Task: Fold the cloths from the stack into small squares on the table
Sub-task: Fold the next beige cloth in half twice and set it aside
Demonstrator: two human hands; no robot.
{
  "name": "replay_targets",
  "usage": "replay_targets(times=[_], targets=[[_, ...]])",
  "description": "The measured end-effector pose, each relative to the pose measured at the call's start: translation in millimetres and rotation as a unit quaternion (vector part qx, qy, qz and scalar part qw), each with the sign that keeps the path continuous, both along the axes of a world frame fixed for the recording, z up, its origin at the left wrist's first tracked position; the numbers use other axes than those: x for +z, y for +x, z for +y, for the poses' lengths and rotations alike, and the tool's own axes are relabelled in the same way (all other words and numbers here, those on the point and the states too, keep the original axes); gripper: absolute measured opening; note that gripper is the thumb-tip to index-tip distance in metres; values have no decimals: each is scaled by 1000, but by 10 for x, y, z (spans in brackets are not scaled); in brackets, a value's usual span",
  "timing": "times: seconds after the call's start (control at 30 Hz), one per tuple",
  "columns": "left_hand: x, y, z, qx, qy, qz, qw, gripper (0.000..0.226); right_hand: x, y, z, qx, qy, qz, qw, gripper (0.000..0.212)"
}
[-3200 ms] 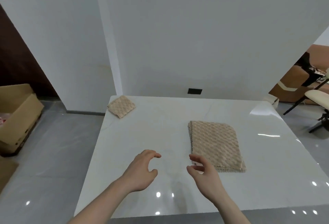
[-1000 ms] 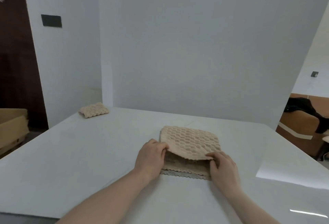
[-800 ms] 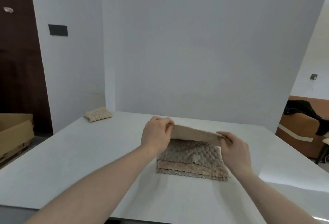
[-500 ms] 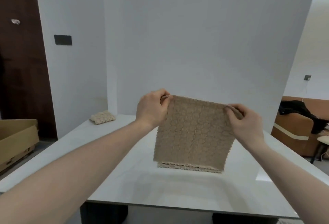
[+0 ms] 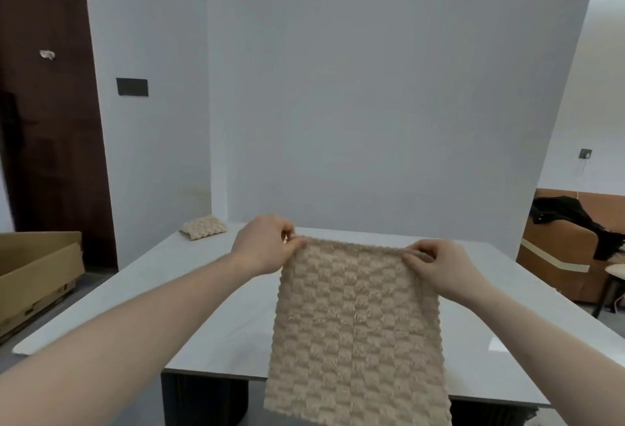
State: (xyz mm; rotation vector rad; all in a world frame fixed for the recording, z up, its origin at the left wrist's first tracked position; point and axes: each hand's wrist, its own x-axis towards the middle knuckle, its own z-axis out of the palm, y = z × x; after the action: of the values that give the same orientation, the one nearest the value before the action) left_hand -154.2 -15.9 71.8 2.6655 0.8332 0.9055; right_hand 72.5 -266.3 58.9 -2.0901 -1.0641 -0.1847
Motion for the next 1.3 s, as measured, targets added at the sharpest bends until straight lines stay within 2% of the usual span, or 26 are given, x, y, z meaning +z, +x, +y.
replay_targets(times=[0.1,0.33,0.5,0.73,1.0,1.3], targets=[[-209,148,103,21,-78,3,997,39,-178,104,180,-20,-69,-26,997,13],[-509,549,280,44,-183,-15,982,30,-380,317,597,-97,-71,-59,991,13],[-529,658,390,54,-183,-41,981,17,-427,427,751,-96,-43,-64,992,12],[-703,578,500,6,-212,-33,977,6,-533,421,726,-50,-17,-40,998,14],[-995,174,380,-25,-206,-9,978,7,-772,111,371,22,-79,-44,996,18],[-1358,-242,63,-27,-173,53,983,13,-1181,-165,0,34,-134,-42,989,15]])
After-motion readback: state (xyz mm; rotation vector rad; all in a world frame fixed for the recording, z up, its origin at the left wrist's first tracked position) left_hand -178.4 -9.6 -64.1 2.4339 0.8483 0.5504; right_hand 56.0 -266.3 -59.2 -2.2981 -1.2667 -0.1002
